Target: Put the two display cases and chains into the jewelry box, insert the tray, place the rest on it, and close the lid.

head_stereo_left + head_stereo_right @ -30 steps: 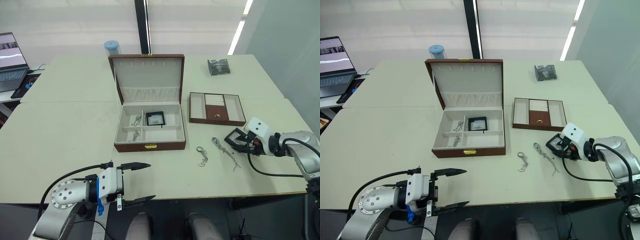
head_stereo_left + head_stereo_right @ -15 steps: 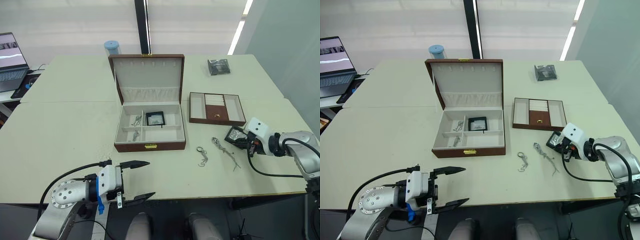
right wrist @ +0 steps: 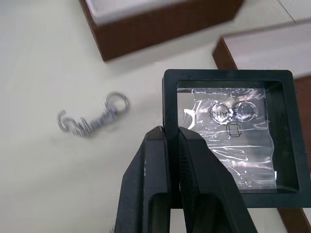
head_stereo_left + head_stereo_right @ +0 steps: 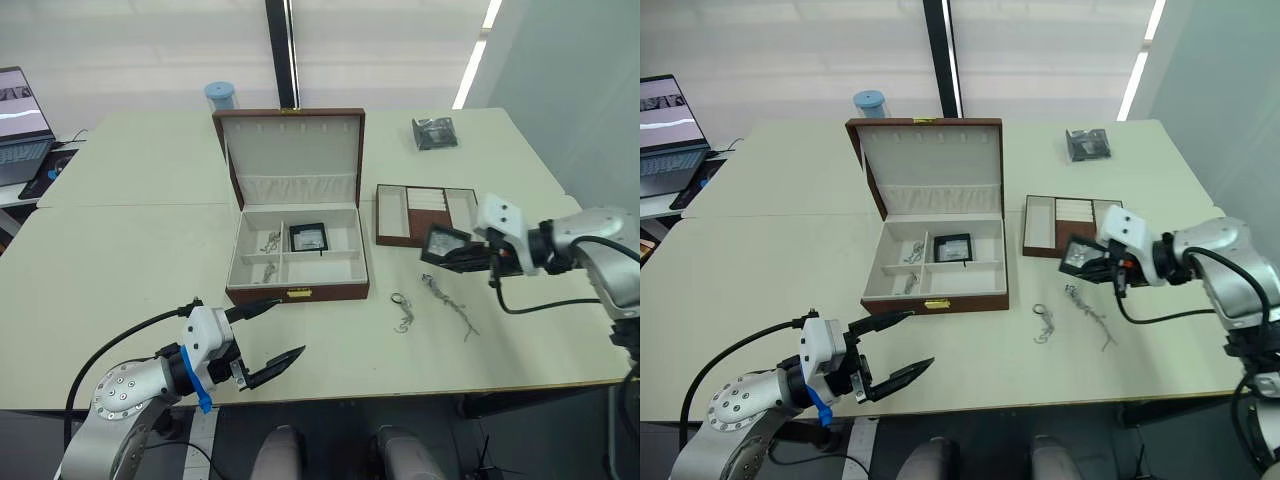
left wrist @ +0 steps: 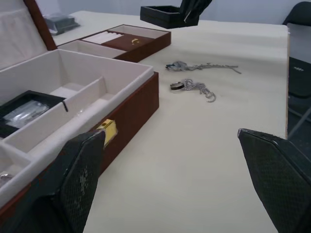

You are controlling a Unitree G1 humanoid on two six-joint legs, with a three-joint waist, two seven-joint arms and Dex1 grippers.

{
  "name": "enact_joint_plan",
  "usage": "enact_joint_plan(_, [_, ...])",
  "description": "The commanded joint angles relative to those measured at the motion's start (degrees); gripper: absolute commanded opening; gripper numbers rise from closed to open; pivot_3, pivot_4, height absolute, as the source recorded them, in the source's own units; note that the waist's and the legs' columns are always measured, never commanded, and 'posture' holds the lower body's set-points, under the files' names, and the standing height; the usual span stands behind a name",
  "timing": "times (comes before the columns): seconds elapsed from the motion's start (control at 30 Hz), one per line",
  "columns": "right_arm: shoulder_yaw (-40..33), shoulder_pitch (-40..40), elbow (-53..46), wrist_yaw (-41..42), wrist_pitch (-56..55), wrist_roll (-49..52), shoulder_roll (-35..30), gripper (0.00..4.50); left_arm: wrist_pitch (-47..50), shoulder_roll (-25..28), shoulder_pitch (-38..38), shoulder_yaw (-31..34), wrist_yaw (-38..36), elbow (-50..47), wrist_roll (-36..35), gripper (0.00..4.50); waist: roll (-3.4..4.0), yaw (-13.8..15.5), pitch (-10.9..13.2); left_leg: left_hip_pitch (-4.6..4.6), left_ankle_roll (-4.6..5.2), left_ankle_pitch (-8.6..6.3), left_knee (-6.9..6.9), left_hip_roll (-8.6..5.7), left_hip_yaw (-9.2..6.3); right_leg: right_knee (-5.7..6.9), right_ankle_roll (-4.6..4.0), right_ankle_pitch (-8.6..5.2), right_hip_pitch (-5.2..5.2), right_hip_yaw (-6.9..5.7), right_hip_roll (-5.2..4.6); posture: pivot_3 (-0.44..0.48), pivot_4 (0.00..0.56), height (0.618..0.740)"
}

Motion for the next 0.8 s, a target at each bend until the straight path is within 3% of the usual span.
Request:
enact_joint_plan(0.03, [3.73,-5.99,0.61,0.61,0.27,-0.28,4.38,0.03,1.93,-1.24,1.25,2.7,4.41,-4.36,-1.01,4.5,0.0,0.24,0.0,-0.03,0.0,0.0,0.0,-0.02,-0.02,0.0,0.0,0.0,0.0,-0.03,-0.01,0.0,0.15,0.74])
enact_joint_plan(0.2, [9.01,-14.88,8.54,0.1,-1.91,-2.49,13.99,0.03,4.61,-3.77,5.88,5.73,10.6,-10.09,-1.02,4.5,-0.01,0.31,0.01,-0.07,0.0,0.0,0.01,-0.06,-0.01,-0.01,0.0,0.0,-0.02,-0.04,-0.08,0.0,0.15,0.74])
enact_joint_plan(0.47, [14.09,-23.57,20.27,1.52,-3.19,-5.61,23.8,0.03,6.55,-7.54,13.98,9.29,16.64,-14.84,-0.68,4.5,-0.01,0.34,0.0,-0.05,0.0,0.0,0.01,-0.05,-0.03,0.03,-0.04,0.02,-0.03,-0.08,-0.12,0.0,0.15,0.74])
enact_joint_plan(0.8, [17.91,-27.95,33.78,5.9,-7.56,-8.99,33.09,0.03,3.61,-10.86,19.1,10.94,17.44,-13.77,0.49,4.5,0.0,0.31,0.01,-0.08,0.0,0.0,0.0,-0.04,0.0,0.05,-0.05,0.03,-0.11,-0.07,-0.11,0.0,0.15,0.74])
